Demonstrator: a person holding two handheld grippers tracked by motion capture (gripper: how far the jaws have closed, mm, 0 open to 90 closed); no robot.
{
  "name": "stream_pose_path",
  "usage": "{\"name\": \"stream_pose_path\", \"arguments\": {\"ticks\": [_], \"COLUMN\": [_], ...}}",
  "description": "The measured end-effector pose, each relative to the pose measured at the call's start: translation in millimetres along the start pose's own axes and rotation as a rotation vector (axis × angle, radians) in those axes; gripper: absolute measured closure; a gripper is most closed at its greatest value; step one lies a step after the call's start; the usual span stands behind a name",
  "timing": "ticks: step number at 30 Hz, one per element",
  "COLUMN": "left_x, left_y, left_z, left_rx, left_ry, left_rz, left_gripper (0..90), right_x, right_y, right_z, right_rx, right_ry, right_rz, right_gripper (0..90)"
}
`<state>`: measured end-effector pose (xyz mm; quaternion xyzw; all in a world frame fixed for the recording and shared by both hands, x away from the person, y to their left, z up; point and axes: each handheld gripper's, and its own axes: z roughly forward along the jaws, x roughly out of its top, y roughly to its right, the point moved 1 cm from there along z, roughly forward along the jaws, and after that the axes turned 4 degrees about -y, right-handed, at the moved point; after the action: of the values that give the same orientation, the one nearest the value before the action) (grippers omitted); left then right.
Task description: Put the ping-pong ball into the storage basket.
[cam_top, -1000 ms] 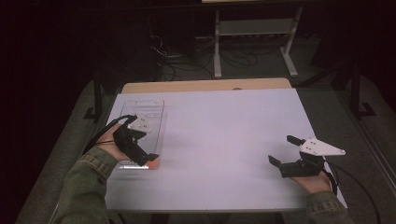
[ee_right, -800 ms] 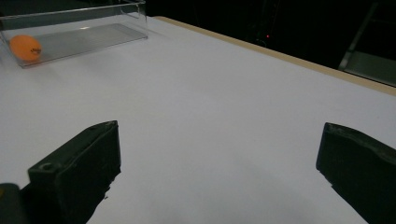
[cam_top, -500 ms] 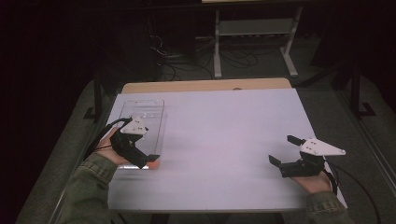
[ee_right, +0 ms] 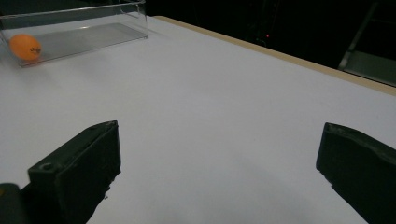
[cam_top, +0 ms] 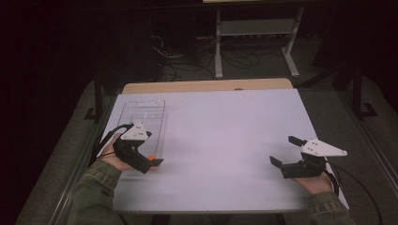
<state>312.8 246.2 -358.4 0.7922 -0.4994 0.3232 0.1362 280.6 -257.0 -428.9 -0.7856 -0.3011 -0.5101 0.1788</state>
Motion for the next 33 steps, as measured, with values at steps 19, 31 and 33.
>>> {"name": "stream_pose_path", "arguments": {"ticks": [19, 31, 33], "left_x": [-6.5, -14.4, -15.9], "left_y": [7.8, 8.7, 8.8], "left_z": [-0.2, -0.8, -1.1], "left_rx": [0.017, 0.01, 0.011], "left_ry": [0.112, 0.183, 0.193], "left_rz": [-0.017, -0.053, -0.06], "left_gripper": [0.0, 0.0, 0.0], "right_x": [0.0, 0.2, 0.2], "right_y": [0.1, 0.1, 0.0], "right_z": [-0.2, -1.7, -1.9], "right_rx": [0.0, 0.001, 0.0], "right_ry": [0.0, 0.008, 0.007], "right_rz": [0.001, -0.002, -0.002], "right_gripper": [0.0, 0.0, 0.0]}}
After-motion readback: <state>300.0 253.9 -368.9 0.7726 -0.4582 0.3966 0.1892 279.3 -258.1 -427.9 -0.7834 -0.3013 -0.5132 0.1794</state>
